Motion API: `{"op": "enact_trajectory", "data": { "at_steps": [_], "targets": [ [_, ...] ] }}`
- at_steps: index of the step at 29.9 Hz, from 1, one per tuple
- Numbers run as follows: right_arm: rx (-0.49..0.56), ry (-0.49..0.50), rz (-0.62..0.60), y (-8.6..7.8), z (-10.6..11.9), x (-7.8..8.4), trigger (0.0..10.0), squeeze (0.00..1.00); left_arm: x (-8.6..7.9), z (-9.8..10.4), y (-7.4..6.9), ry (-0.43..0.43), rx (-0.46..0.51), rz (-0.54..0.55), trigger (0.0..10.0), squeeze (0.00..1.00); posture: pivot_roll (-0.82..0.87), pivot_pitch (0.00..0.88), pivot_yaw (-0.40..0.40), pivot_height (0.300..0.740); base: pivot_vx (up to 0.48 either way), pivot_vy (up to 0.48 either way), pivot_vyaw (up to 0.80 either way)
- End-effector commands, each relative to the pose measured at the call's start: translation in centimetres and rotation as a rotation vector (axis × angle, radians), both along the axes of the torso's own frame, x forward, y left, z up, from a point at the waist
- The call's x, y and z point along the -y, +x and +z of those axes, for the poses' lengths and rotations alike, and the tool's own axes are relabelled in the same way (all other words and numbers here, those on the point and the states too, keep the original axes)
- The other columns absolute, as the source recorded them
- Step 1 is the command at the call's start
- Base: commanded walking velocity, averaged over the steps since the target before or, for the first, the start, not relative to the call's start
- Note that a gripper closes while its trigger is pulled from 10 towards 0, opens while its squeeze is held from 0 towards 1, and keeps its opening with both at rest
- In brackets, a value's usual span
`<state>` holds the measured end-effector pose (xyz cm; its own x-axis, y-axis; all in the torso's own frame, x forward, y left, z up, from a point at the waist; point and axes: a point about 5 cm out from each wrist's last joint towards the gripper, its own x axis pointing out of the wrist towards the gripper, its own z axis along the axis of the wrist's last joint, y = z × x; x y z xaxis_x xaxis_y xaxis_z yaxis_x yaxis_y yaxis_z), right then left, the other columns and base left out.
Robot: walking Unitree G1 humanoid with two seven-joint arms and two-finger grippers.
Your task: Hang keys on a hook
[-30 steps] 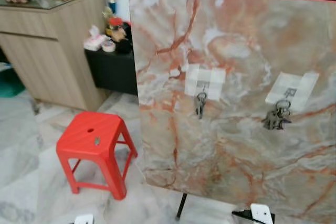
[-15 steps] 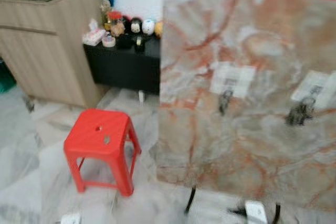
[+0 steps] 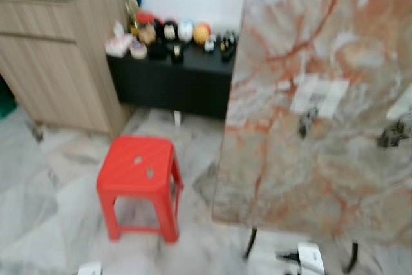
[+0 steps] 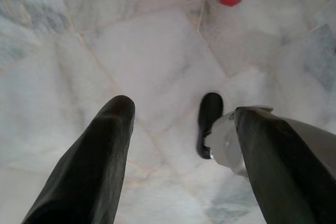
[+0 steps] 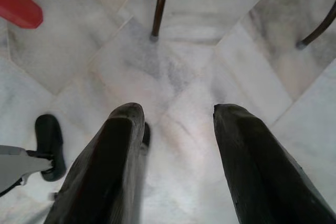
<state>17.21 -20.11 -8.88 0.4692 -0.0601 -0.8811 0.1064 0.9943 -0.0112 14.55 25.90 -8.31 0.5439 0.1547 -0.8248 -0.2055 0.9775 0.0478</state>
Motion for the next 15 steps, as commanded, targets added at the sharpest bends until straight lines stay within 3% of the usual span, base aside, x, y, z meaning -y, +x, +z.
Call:
{"op": "enact_trajectory", "data": {
  "at_steps": [1,15],
  "targets": [
    [-0.02,-0.017,-0.018,-0.78,-0.2,0.8,10.0,0.0,0.5,-0.24,-0.14,-0.018,-0.012,0.003,10.0,0.0,0.09,0.0,-0.056,0.74,0.0,0.334,0.0],
    [-0.018,-0.015,-0.023,-0.79,-0.24,0.63,10.0,0.0,0.02,-0.25,-0.64,-0.011,-0.019,0.002,10.0,0.0,0.08,0.0,-0.042,0.74,0.0,0.332,0.0]
  ]
}}
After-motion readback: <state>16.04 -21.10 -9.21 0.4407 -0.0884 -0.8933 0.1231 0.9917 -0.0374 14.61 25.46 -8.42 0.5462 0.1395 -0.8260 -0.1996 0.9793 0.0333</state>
